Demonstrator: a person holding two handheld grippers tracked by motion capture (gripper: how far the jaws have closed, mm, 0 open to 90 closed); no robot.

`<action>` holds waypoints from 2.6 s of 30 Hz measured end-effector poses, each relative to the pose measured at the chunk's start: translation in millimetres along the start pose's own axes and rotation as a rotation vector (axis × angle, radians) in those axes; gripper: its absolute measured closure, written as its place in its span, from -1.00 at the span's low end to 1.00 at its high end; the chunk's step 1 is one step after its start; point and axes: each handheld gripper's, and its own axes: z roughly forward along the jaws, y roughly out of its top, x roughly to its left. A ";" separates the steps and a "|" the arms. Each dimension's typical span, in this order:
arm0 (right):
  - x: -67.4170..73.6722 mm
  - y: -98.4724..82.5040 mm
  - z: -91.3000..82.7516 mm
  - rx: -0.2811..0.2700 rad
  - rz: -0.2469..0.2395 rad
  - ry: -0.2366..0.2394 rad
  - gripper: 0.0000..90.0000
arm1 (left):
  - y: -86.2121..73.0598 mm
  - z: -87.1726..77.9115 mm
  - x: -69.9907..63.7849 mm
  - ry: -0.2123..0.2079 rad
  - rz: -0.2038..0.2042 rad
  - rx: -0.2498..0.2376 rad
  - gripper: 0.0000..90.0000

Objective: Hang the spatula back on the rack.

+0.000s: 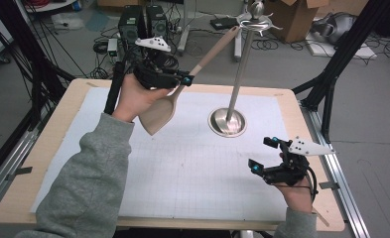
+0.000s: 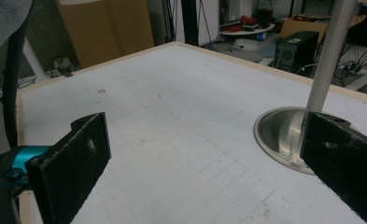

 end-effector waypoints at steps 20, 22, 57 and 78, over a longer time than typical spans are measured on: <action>-0.6 -0.2 1.3 -0.001 -0.002 0.003 -0.98 | -6.3 33.2 3.5 -0.015 -0.001 0.048 0.73; -0.5 -0.3 1.6 0.005 -0.002 0.005 -0.98 | -7.0 36.9 3.6 -0.016 -0.003 0.048 0.73; -1.3 -1.0 -8.4 -0.020 0.005 -0.014 -0.98 | -13.8 90.4 4.5 -0.023 0.004 0.045 0.73; -0.7 -1.2 -9.3 -0.026 0.000 -0.017 -0.98 | -32.6 47.0 -4.5 0.006 0.088 -0.090 -0.35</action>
